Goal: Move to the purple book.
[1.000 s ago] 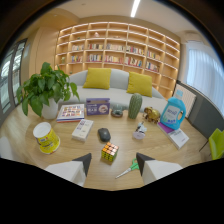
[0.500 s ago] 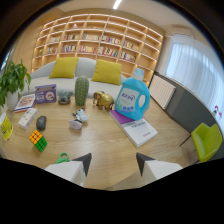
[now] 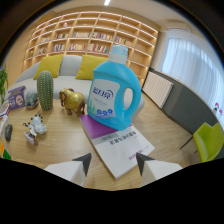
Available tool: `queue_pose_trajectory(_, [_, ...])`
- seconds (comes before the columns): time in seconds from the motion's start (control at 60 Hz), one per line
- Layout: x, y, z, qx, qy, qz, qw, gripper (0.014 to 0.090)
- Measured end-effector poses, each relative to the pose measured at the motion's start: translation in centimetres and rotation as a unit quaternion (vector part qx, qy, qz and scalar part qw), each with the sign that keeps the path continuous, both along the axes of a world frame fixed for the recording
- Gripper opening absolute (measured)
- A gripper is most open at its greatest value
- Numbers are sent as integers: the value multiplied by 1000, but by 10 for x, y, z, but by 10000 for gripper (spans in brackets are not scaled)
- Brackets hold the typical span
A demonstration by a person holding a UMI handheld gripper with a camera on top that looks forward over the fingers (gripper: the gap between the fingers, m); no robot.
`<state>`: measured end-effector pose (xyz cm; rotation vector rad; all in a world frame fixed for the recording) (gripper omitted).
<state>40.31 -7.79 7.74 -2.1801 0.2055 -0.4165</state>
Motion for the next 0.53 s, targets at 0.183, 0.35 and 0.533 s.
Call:
queue_pose_trajectory(0.183, [10,15,-16,1,10,1,1000,848])
queue_pose_trajectory(0.35, [11,17,-16,5,18,1,1000,847])
queue_pose_trajectory(0.533, [15,14,-14,1,7,-2,1000,846])
